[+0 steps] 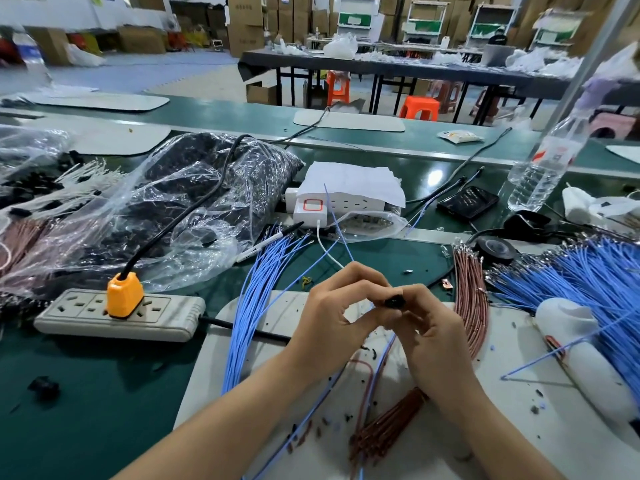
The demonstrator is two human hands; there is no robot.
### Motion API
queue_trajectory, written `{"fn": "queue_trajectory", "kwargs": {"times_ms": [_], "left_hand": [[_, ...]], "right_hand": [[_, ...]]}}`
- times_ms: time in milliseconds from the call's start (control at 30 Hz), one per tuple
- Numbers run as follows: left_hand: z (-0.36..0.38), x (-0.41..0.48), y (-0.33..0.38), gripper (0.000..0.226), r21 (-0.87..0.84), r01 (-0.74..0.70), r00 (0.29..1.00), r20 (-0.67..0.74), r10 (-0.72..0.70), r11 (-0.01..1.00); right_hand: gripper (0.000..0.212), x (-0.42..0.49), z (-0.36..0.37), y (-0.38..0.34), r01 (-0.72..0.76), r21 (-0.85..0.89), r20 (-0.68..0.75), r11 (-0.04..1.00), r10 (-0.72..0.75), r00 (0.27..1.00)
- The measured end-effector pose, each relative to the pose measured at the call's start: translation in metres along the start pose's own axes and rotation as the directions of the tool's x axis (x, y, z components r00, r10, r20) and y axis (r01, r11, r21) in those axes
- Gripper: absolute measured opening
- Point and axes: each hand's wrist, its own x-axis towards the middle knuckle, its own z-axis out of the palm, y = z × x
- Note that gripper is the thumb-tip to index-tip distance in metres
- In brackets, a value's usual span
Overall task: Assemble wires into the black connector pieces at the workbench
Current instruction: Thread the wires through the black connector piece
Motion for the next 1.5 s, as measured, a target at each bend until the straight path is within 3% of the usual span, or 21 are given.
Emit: {"fn": "queue_trajectory", "kwargs": {"times_ms": [400, 667, 1133, 1500], "left_hand": [[-0.001, -0.0003, -0.001, 0.017, -0.036, 0.083, 0.996, 0.032, -0.082, 0.996], [0.0003, -0.0004, -0.0034, 0.02, 0.014, 0.037, 0.998, 0.056, -0.037, 0.999], [0.0016, 0.0021, -0.0049, 0.02, 0.041, 0.036, 0.999, 0.031, -0.037, 0.999], [0.0019, 0.0002, -0.0054, 0.015, 0.033, 0.051, 0.999, -0.004, -0.051, 0.998]], "right_hand": [[0.032, 0.002, 0.0003, 0.0027, -0.041, -0.016, -0.009, 0.999, 0.041, 0.999], [0.042, -0.0028, -0.0004, 0.0041, 0.06, -0.108, -0.071, 0.992, -0.068, 0.995], [0.043, 0.0009, 0.0033, 0.0061, 0.006, -0.129, -0.105, 0.992, -0.02, 0.994], [0.017, 0.0029, 0.0057, 0.0043, 0.027, -0.257, -0.022, 0.966, -0.034, 0.999]]}}
